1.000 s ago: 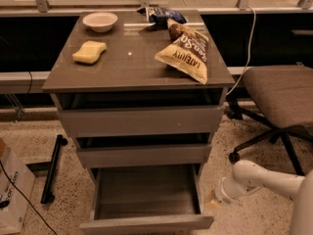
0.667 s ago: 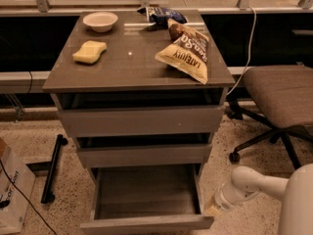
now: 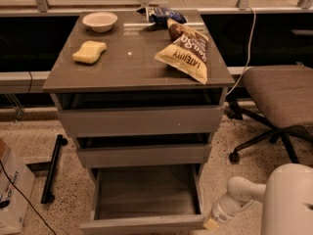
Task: Close bottom drawer
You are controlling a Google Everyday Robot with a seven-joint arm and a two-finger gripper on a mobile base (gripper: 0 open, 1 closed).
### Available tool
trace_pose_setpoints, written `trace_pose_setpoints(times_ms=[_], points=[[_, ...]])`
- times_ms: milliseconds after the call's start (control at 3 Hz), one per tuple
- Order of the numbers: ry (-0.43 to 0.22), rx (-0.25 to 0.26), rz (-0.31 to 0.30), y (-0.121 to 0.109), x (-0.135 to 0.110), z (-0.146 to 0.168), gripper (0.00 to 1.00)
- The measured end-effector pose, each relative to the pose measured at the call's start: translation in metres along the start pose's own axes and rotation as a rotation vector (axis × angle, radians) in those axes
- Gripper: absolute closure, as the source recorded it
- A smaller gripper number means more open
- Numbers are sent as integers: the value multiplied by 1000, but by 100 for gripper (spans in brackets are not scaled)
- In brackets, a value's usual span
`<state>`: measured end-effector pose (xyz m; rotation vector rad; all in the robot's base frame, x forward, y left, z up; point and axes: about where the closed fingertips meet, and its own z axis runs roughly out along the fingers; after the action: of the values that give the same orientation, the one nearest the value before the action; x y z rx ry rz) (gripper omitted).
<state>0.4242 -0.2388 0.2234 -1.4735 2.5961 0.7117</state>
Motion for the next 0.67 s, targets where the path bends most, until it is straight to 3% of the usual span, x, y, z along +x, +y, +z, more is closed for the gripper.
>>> trace_pose_setpoints(times_ms=[333, 667], points=[[20, -52, 40, 10, 13, 26, 100], [5, -69, 51, 8, 10, 44, 100]])
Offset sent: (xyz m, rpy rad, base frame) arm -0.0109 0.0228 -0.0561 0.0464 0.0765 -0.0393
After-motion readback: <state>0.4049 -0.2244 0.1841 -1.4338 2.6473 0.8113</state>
